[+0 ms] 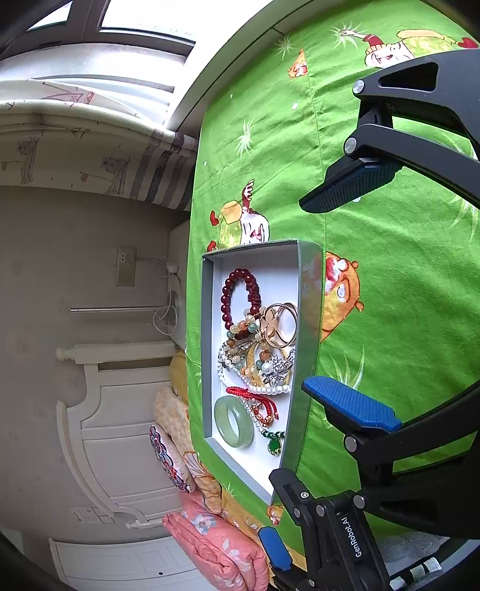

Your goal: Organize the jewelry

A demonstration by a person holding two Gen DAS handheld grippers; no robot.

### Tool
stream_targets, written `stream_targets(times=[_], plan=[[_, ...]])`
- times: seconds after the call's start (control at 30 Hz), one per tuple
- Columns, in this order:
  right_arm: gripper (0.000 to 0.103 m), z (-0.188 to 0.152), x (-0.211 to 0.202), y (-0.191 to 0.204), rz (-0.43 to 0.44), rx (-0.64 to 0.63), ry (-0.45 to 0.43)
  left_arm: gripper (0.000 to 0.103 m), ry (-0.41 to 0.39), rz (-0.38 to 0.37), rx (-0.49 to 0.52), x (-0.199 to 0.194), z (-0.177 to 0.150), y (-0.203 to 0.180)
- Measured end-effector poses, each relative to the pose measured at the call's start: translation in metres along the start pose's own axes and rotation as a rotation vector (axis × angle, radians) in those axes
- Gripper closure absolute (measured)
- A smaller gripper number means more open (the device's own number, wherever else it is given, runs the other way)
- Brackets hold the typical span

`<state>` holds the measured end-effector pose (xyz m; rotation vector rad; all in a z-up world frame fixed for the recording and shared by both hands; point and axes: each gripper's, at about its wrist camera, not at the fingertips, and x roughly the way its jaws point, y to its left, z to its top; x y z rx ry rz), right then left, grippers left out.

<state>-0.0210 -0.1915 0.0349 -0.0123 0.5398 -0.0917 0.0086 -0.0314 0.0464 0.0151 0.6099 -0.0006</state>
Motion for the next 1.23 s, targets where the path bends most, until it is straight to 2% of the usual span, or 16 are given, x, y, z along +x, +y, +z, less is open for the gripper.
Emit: stream_targets(times=[0.57,0.8,1.0,1.13,1.23], plan=[[0.017,-0.0004,-0.0026,0.0014,-0.033,-0.023,-0.011,0.003,-0.028,0.024,-0.020,-0.0060,0.0000,0.0051],[0.017,-0.0003,-0.0026,0.0021,-0.025,-0.029,-0.008,0.003,-0.014,0.001,-0.032,-0.0047,-0.0002,0.0059],[0.017,-0.0005,-0.0019,0.0027,-0.015,-0.034,-0.004,0.003,-0.042,0.036,0.001,-0.0089,-0.0035,-0.0006],[0.017,-0.0004,-0.0008,0.0022,-0.004,-0.034,0.005,0.003,0.039,0.036,0.023,-0.0030,-0.0009,-0.0024],[0.017,-0.0034,0.0032,0.0060,0.011,-0.063,0.065,0.003,0.096,0.058,0.025,-0.0053,-0.0063,-0.0002]])
